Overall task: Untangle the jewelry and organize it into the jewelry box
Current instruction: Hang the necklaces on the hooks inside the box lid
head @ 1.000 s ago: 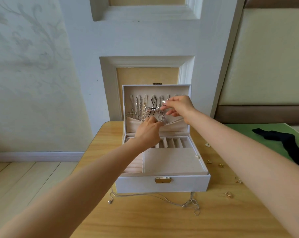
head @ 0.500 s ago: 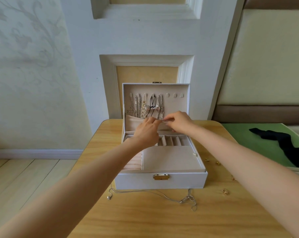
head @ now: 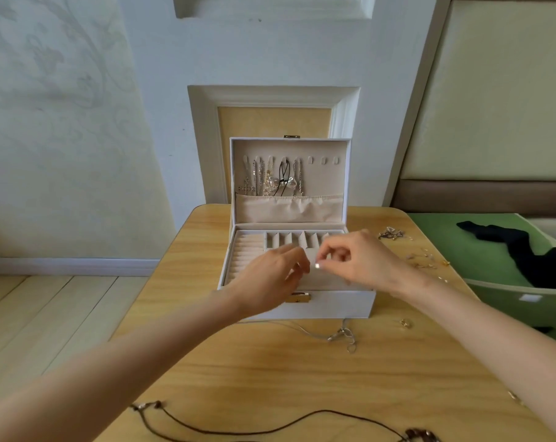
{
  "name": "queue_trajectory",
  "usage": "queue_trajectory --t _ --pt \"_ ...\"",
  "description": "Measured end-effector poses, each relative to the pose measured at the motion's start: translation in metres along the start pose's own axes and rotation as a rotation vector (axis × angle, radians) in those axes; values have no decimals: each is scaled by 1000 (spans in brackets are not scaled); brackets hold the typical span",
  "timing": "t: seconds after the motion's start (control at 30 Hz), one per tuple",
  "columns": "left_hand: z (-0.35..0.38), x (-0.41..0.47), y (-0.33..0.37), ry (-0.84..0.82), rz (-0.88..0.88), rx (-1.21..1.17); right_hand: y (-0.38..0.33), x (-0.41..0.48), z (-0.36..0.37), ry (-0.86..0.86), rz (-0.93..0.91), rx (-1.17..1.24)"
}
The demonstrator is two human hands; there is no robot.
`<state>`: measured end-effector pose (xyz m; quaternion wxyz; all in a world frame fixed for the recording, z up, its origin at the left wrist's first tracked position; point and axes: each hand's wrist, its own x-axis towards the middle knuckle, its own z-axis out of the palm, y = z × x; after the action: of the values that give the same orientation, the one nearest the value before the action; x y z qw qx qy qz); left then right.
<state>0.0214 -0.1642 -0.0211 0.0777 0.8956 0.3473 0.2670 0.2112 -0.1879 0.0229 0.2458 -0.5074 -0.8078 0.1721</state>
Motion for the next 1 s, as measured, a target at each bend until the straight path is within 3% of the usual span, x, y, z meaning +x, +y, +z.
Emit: queue_trajectory --t 0.07,0.13,0.2,0.3,0.4,0.5,0.57,0.63,0.73,1.0 --pt "1 -8 5 -22 12 19 -8 -18 -1 -293 68 -111" --pt "1 -11 9 -25 13 24 -10 -31 5 -510 67 -423" --pt "1 -10 11 -18 -2 17 -9 -39 17 -536 4 -637" --pt "1 -8 13 -10 -33 13 -6 -42 26 -475 -54 -644" --pt "-1 -5 18 -42 -45 -107 -5 -37 14 -438 27 -368" --pt "-6 0 30 -84 -266 -624 -8 -29 -4 -239 105 163" --pt "-12 6 36 -123 -408 -1010 -6 -20 -11 -33 116 359" --pt "-18 11 39 -221 -469 -1171 -3 -12 -15 87 156 494" --pt "-24 14 40 -320 -429 -1095 4 -4 -19 110 198 555" --pt "-28 18 29 -107 -457 -808 15 -2 -17 41 216 798"
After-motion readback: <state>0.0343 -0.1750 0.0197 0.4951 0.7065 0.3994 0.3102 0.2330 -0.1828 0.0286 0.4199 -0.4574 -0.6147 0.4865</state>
